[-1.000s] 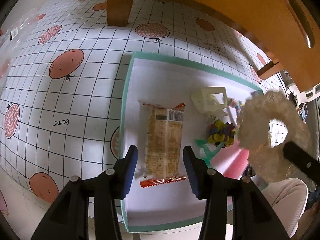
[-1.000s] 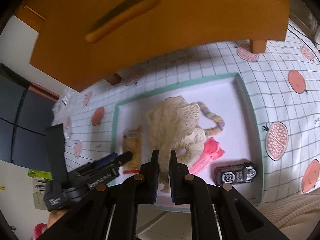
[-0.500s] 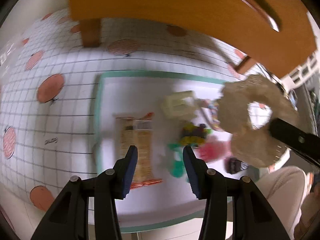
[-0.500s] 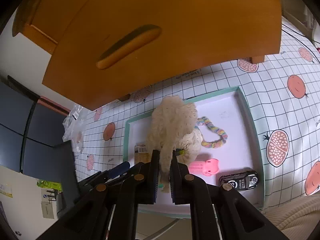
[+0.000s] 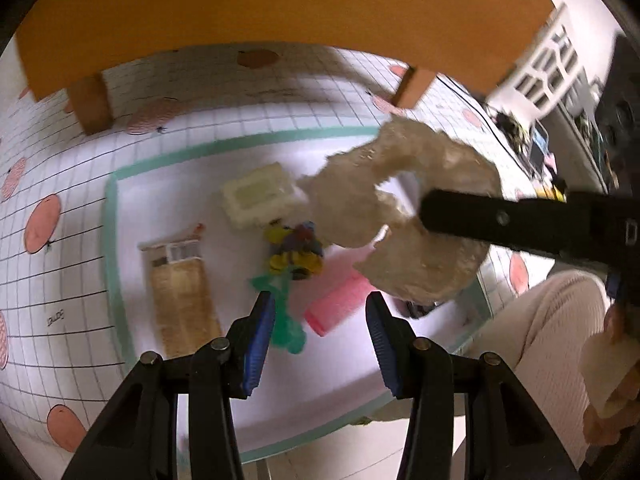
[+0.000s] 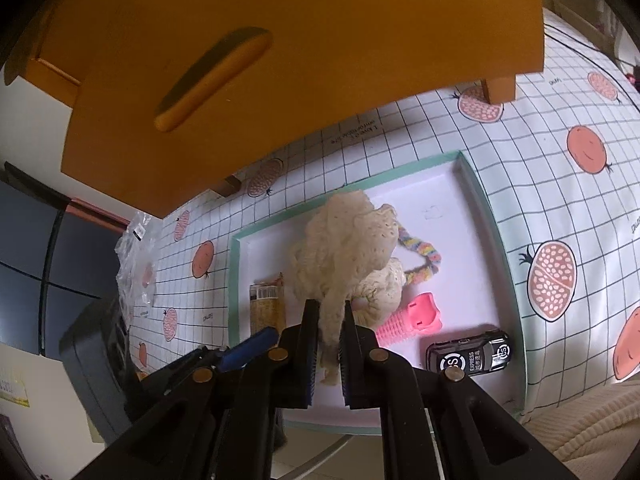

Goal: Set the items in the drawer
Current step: 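Grasp the pink hair roller with the left tool while the right tool holds the lace cloth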

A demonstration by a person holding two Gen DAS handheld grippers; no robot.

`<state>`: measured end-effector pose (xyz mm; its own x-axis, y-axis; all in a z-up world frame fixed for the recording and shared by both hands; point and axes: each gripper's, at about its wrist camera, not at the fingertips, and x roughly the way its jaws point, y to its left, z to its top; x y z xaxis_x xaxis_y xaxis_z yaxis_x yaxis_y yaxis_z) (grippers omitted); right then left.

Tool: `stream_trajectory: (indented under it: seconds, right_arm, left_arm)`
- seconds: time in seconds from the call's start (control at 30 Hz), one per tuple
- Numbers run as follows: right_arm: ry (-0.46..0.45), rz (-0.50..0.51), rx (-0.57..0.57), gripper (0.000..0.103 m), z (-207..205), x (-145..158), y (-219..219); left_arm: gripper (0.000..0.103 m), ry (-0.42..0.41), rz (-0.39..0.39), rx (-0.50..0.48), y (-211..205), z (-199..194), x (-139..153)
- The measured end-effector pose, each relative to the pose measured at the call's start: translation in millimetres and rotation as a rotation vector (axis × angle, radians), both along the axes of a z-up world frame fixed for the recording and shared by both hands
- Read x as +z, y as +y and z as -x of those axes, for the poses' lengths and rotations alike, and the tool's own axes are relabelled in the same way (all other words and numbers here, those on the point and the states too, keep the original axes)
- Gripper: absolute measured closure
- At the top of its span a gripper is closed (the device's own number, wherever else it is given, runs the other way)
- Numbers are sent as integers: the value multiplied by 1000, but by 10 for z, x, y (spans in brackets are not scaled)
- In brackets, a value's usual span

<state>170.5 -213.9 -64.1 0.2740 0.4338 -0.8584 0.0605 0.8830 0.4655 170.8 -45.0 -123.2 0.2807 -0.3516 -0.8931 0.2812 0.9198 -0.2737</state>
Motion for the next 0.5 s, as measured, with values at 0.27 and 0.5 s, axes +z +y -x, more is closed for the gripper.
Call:
stream_trajectory:
  seconds: [0.27, 0.5]
  right_arm:
    - [36, 1, -22, 93, 34, -138, -94]
    - [78, 27, -53, 93, 79, -303, -190]
  left_arm:
    - [55, 17, -1, -55, -150, 80, -103]
    - [55, 15, -37, -104, -307, 115, -201]
